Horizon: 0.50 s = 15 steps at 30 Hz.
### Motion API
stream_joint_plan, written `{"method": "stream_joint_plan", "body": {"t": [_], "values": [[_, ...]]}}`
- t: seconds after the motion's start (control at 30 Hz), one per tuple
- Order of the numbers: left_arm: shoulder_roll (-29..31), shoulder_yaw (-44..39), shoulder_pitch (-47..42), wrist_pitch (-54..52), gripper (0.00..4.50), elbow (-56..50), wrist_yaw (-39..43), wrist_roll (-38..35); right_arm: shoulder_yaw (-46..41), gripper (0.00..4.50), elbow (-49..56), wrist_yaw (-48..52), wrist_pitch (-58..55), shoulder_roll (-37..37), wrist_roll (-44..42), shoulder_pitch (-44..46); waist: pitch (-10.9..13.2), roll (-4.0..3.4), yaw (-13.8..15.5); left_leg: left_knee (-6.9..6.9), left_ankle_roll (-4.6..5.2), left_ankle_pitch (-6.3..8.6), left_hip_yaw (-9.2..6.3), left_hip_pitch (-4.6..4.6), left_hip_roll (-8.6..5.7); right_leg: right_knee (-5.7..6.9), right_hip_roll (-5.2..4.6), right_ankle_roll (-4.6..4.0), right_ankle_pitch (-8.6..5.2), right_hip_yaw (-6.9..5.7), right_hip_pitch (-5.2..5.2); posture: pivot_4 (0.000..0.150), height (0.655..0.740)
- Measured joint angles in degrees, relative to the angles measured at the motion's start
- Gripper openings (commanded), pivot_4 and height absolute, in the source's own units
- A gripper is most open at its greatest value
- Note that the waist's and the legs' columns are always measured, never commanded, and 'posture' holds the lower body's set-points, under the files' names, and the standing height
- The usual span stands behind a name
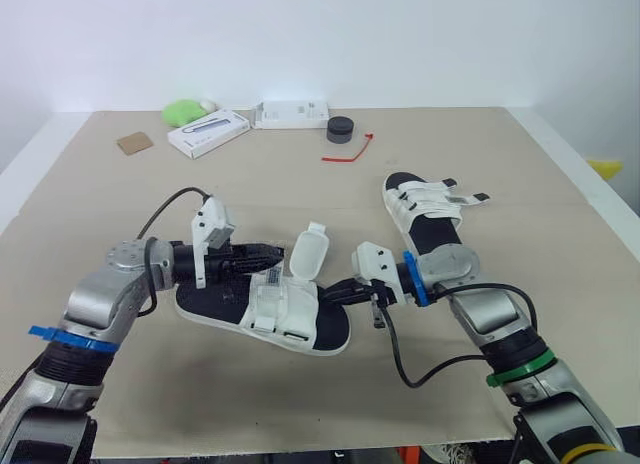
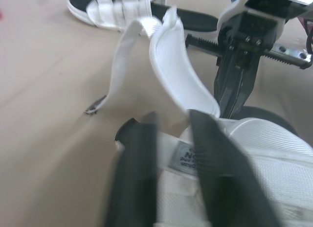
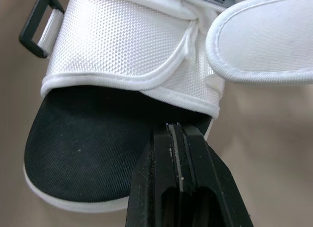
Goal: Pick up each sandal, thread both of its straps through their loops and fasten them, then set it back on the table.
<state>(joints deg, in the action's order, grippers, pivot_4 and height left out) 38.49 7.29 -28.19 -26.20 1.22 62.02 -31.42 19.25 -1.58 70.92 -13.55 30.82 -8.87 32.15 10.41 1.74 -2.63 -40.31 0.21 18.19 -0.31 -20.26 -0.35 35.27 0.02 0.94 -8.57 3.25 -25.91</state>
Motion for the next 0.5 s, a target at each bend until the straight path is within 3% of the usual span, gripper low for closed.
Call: {"method": "stream_joint_plan", "body": {"t": [0.27, 0.5], "values": [[-1.39, 2.65, -5.32, -0.05, 0.08, 10.32, 6.31, 4.79, -1.39, 0.00, 0.92, -1.65, -2.97, -2.44, -2.78, 0.37, 0.00, 0.00, 0.01, 0.00, 0.04, 0.03, -0.03, -0.03, 0.02, 0.00, 0.01, -0.23, 0.14, 0.05, -0.02, 0.150, 0.7400], [-1.87, 3.15, -6.78, 2.15, 0.08, 13.08, 8.86, 8.59, -1.92, 0.00, 1.11, -3.84, -5.98, -4.38, -4.11, 0.37, 0.00, 0.00, 0.01, 0.00, 0.06, 0.03, -0.03, -0.04, 0.03, 0.01, 0.02, -0.24, 0.15, 0.07, -0.05, 0.150, 0.7400]]}}
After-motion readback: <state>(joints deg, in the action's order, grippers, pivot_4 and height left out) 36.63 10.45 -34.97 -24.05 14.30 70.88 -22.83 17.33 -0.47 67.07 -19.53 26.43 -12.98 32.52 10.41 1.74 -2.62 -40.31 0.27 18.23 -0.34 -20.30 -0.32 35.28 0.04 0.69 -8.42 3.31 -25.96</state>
